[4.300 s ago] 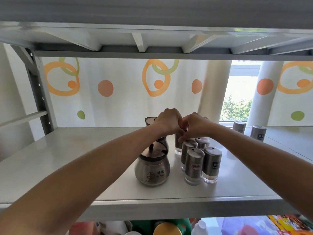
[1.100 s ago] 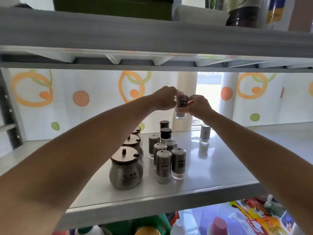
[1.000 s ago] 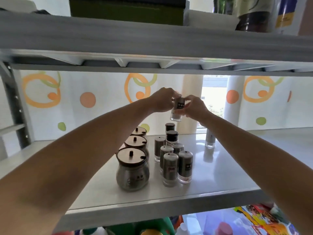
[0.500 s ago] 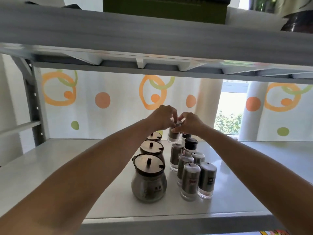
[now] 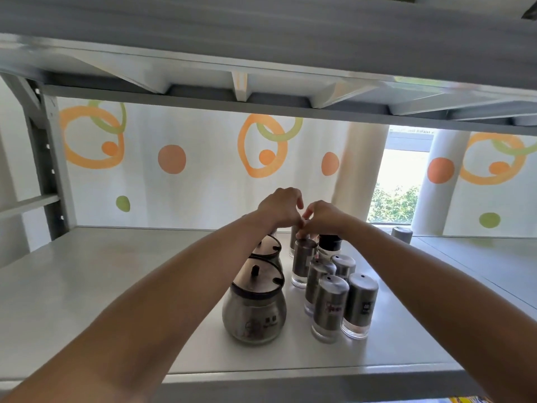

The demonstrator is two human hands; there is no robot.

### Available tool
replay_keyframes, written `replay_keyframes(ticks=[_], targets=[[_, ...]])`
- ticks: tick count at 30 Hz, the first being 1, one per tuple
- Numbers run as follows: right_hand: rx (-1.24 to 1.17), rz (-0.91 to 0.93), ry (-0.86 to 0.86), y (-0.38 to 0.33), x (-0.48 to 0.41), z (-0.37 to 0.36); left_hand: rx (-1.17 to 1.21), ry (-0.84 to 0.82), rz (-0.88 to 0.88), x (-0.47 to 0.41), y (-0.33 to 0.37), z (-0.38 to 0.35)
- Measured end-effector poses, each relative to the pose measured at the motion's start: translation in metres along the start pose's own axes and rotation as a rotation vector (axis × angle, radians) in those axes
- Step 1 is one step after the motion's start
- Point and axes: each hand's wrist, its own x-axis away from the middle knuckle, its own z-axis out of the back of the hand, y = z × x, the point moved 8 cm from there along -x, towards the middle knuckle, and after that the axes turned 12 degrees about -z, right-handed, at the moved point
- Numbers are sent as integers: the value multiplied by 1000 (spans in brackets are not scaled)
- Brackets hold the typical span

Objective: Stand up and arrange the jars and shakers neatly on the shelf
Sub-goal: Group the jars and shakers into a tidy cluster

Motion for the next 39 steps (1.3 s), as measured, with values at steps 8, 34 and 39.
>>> replay_keyframes(ticks=[8,34,39], targets=[[48,-17,-43,-6,-2,-7,-34,32,50,-1,-6,0],[150,-28,-71,-8,-6,-13,-85,-75,53,8,-13,-9],[102,-16,-72,-8,1,-10,-110,-85,23,11,-10,-10]])
